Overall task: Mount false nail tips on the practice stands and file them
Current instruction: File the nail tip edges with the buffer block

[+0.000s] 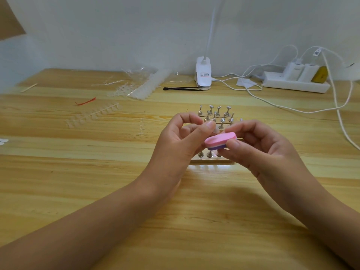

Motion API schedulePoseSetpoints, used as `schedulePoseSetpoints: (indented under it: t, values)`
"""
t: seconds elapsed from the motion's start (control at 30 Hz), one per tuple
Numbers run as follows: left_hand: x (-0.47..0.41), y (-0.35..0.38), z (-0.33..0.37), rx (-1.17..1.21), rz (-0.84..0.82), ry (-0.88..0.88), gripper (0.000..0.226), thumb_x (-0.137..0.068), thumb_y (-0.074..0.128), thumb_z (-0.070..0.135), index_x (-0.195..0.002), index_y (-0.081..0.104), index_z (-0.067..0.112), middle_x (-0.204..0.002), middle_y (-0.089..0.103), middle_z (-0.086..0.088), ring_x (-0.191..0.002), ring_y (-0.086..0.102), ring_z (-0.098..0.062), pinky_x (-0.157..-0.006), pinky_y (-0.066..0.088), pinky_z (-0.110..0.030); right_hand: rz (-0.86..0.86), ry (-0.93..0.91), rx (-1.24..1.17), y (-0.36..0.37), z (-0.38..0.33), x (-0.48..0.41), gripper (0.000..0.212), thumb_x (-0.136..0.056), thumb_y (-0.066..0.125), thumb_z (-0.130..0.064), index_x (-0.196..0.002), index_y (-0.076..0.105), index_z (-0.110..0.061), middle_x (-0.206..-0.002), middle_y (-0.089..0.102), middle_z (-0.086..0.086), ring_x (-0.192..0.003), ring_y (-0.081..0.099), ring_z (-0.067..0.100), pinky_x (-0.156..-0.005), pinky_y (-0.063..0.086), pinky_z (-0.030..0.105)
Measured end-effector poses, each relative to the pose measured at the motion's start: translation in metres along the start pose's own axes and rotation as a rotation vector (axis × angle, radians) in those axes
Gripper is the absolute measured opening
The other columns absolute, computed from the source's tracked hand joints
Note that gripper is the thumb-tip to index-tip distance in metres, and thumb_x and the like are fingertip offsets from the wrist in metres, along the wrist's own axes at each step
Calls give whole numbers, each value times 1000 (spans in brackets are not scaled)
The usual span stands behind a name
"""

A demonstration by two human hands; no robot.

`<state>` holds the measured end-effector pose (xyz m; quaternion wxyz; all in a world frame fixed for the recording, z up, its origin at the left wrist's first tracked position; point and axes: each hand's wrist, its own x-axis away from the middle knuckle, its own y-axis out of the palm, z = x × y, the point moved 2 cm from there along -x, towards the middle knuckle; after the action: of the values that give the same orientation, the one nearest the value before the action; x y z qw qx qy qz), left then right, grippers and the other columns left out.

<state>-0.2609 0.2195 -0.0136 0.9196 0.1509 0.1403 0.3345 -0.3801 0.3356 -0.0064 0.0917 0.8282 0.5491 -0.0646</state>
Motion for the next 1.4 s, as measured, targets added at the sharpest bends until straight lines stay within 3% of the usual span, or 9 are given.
schedulePoseSetpoints:
  t: [0.17,0.4,0.53,0.67,0.8,0.93,1.03,1.27,1.4]
  values:
    - [1,1,0,5,-12,11,24,-78,72,25,-94,55,16,-78,72,2,-81,72,-12,-79,55,-19,42,-21,-20,-4,2,-3,37,-68,84,-46,-97,70,-27,-102,74,5,-94,71,21,-91,56,38]
    - [1,2,0,-18,-3,21,21,-80,71,23,-93,55,17,-75,71,3,-80,71,-12,-82,57,-22,50,-14,-54,-3,1,-1,35,-69,83,-43,-96,71,-25,-100,74,6,-93,71,21,-86,56,32]
    - [1,4,-1,-50,5,25,18,-84,69,17,-92,53,19,-76,71,3,-79,71,-14,-79,57,-24,11,0,-85,7,5,1,28,-72,84,-27,-93,69,-17,-101,74,11,-95,72,25,-82,56,27]
    - [1,4,2,5,21,27,19,-86,69,14,-91,51,17,-76,71,2,-83,71,-14,-84,57,-24,126,-57,-127,2,0,1,27,-68,81,-37,-91,72,-25,-100,74,7,-98,71,23,-85,55,27]
    - [2,6,1,-33,27,20,22,-86,70,15,-89,49,19,-77,70,3,-83,71,-16,-86,56,-29,57,-22,-65,4,1,0,33,-68,83,-41,-93,70,-23,-102,74,9,-99,71,25,-84,55,28]
    - [3,6,4,11,33,28,28,-76,73,20,-86,46,18,-78,72,2,-84,72,-15,-83,57,-24,145,-79,-68,-1,-2,0,31,-66,84,-44,-88,70,-27,-97,75,9,-97,71,26,-84,55,28]
    - [4,6,3,-48,42,16,28,-84,72,15,-86,44,20,-90,74,-6,-86,72,-19,-85,58,-29,68,-39,-30,3,-1,0,32,-69,83,-41,-88,68,-22,-98,74,13,-95,71,30,-82,56,30]
    - [3,3,2,-72,68,17,31,-81,74,19,-84,43,20,-87,75,0,-90,73,-17,-90,56,-32,75,-47,-33,3,-1,0,34,-68,84,-42,-89,67,-22,-99,74,13,-95,71,28,-81,56,28]
    - [2,2,2,-72,69,25,33,-79,74,22,-84,42,19,-86,75,1,-92,72,-17,-91,57,-29,154,-80,-57,-2,-3,0,22,-71,80,-40,-85,69,-27,-95,75,9,-93,72,25,-80,56,26]
